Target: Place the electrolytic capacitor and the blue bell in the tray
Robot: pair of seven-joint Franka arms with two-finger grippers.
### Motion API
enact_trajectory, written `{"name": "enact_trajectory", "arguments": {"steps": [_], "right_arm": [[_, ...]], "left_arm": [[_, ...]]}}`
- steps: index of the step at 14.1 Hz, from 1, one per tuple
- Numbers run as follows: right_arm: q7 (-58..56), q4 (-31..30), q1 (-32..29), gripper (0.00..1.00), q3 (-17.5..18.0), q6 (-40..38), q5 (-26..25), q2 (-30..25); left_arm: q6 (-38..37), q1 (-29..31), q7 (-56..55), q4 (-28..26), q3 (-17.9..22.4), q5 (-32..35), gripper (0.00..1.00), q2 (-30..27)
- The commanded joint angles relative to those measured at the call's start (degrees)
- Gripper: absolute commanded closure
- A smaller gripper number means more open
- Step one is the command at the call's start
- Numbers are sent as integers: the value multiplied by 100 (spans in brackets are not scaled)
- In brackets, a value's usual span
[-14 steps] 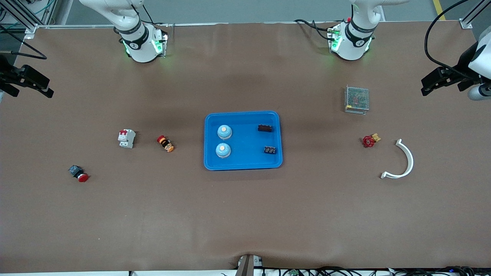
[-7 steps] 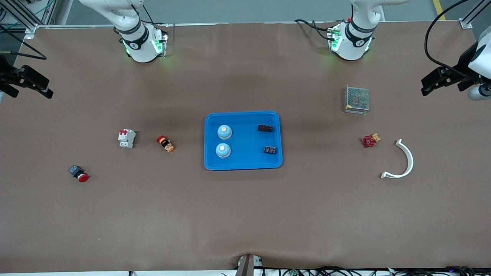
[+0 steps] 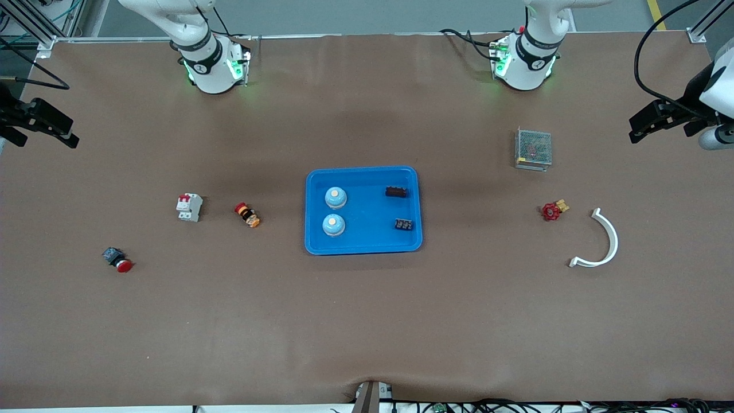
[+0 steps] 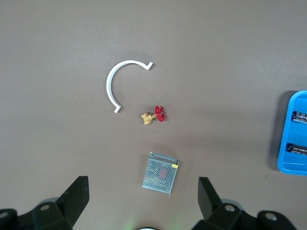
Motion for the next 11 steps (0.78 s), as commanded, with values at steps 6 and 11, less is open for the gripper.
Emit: {"name": "enact_trajectory", "arguments": {"steps": [6,11], "right_arm": [[-47,13,-84,0,77,7,-59,-51],[-47,22,-84,0,77,7,-59,-42]], "left_arm": [[-79,16,151,91,29,-125,0,-34],[-114,-19,142,161,3,-134,0,-34]]}}
